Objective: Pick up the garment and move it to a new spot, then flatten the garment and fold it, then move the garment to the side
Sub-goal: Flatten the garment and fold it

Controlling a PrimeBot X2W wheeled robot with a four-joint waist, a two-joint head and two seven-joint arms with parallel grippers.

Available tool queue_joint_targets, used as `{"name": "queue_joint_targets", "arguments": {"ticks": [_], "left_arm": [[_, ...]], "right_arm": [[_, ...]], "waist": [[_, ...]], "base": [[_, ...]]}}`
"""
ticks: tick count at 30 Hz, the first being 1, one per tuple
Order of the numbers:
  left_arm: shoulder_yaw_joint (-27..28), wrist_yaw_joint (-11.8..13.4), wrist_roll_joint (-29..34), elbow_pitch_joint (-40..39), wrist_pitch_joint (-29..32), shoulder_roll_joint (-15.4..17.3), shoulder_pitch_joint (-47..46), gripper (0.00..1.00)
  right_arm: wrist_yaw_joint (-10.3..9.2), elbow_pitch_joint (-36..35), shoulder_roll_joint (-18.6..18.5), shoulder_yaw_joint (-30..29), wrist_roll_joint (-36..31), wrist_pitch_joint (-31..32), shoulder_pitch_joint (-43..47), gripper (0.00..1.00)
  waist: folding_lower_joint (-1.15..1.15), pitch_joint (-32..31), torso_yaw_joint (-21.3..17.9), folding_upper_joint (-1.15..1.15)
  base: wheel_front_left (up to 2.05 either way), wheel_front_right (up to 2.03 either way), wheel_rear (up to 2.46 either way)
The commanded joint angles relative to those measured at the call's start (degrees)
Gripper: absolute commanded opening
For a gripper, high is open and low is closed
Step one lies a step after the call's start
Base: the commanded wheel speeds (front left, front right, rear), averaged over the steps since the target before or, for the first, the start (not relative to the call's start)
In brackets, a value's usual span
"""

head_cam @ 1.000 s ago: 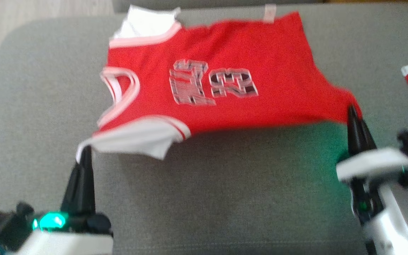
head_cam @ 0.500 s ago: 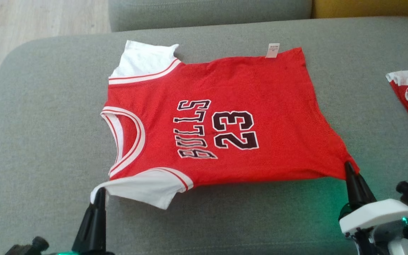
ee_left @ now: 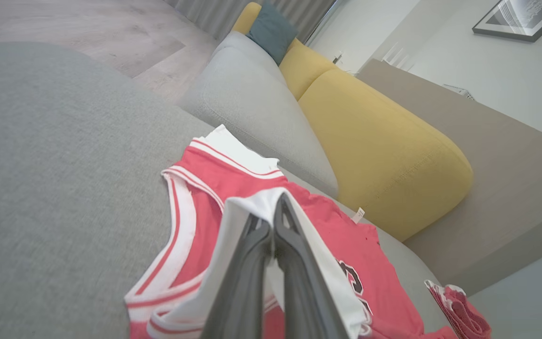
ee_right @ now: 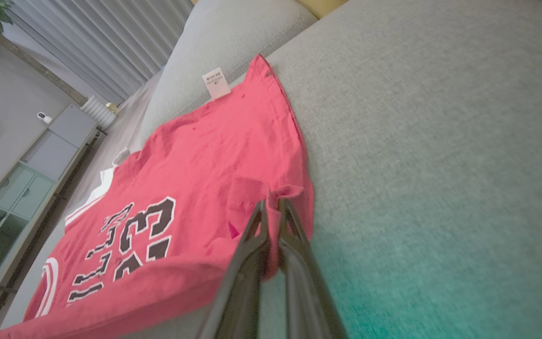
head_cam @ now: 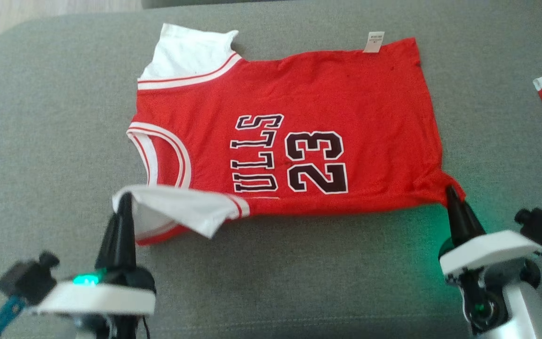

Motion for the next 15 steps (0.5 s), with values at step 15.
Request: {"name": "queue_joint_targets", "arguments": {"ticks": [15], "left_arm": [[2.52,-3.09,0.08,16.82,-0.84,0.44,-17.91,0.00]], "right_arm": [[0.37,7.90,-0.16,3.77,2.70,-6.41,-12.77,0.00]], "waist": [[0.00,4.54,-0.91,0.00]], "base": [[0.00,0.00,0.00]]}}
